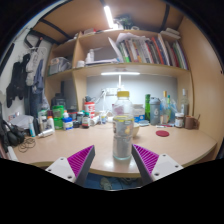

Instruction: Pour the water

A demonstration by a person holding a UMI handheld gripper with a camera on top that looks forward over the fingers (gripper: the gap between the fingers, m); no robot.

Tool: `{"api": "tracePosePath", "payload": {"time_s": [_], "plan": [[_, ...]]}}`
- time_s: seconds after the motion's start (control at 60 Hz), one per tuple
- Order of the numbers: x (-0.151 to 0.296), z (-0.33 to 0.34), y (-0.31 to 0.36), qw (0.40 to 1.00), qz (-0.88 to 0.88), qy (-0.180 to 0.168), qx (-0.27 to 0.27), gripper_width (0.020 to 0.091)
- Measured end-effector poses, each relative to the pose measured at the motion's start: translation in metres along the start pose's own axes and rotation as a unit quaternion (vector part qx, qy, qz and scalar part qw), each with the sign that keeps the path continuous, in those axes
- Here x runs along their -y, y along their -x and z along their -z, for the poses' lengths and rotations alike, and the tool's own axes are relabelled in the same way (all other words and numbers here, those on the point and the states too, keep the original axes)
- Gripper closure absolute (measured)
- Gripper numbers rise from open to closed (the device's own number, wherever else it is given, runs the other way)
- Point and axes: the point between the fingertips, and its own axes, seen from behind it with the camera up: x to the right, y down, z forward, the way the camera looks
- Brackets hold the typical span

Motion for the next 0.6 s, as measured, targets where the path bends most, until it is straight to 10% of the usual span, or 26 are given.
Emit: {"api": "tracePosePath", "payload": {"time_s": [0.6], "plan": [[0.009, -0.134, -0.038, 1.000, 0.008, -0.029, 0.001, 0.0303]]}}
